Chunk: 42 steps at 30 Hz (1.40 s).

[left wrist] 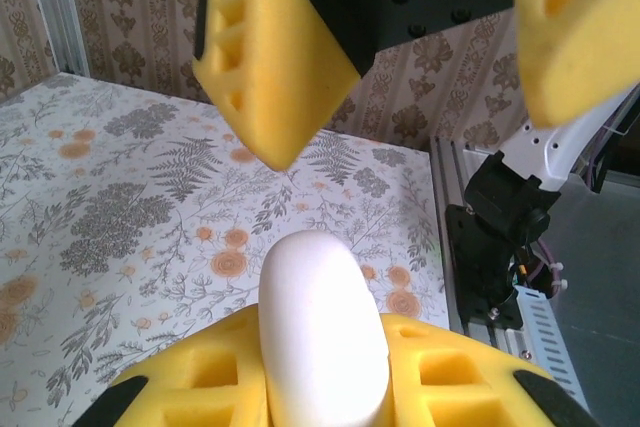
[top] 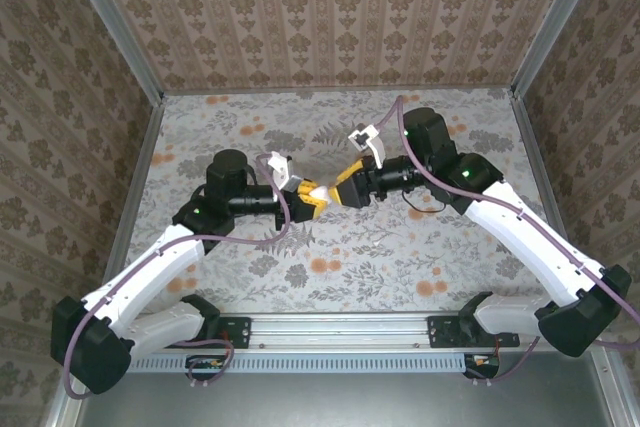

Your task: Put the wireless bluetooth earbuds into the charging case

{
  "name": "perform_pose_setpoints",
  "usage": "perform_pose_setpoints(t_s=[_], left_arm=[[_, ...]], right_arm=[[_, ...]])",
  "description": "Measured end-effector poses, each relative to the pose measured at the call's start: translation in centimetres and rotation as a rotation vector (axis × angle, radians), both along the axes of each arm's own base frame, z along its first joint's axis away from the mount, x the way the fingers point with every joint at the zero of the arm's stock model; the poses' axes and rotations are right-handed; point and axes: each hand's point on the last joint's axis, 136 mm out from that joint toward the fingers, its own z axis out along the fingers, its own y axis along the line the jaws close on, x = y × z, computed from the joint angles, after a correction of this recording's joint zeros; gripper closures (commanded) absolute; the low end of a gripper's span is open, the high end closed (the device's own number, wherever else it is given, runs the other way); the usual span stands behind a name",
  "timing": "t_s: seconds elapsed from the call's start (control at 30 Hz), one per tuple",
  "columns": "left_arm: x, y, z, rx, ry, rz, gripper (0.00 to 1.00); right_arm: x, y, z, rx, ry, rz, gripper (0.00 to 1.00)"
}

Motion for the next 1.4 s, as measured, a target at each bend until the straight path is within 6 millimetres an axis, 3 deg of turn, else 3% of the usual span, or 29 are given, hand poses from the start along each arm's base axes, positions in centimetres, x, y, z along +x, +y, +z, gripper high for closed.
perform_pose_setpoints(t_s=[0.3, 0.63, 0.73, 0.87, 0.97, 1.1, 1.4], left_arm=[[0.4, 0.0, 0.0, 0.004, -0.027, 0.018, 0.96], [0.8, -0.2, 0.0, -0.002, -0.037, 0.021, 0.96], [0.8, -0.2, 0.0, -0.002, -0.037, 0.021, 0.95], [0.9, -0.2, 0.0, -0.003, -0.040, 0.025, 0.94], [1.1, -0.2, 0.0, 0.000, -0.042, 0.037, 0.88], [1.6, -0.2, -0.3, 0.007, -0.032, 0.060, 0.79], [3.1, -0.3, 0.2, -0.031, -0.032, 0.139, 0.37]], right_arm=[[0.9, 0.9, -3.5, -0.031, 0.214, -0.119, 0.26], [1.9, 2.1, -4.4, 0.025, 0.370, -0.173, 0.26], [2.1, 2.6, -4.6, 0.044, 0.417, -0.175, 0.28], [2.1, 3.1, -4.5, 0.072, 0.458, -0.171, 0.40], [2.1, 3.3, -4.2, 0.099, 0.486, -0.168, 0.49], [2.3, 3.7, -4.4, 0.138, 0.512, -0.171, 0.54], [2.8, 3.5, -5.2, 0.226, 0.613, -0.239, 0.59]])
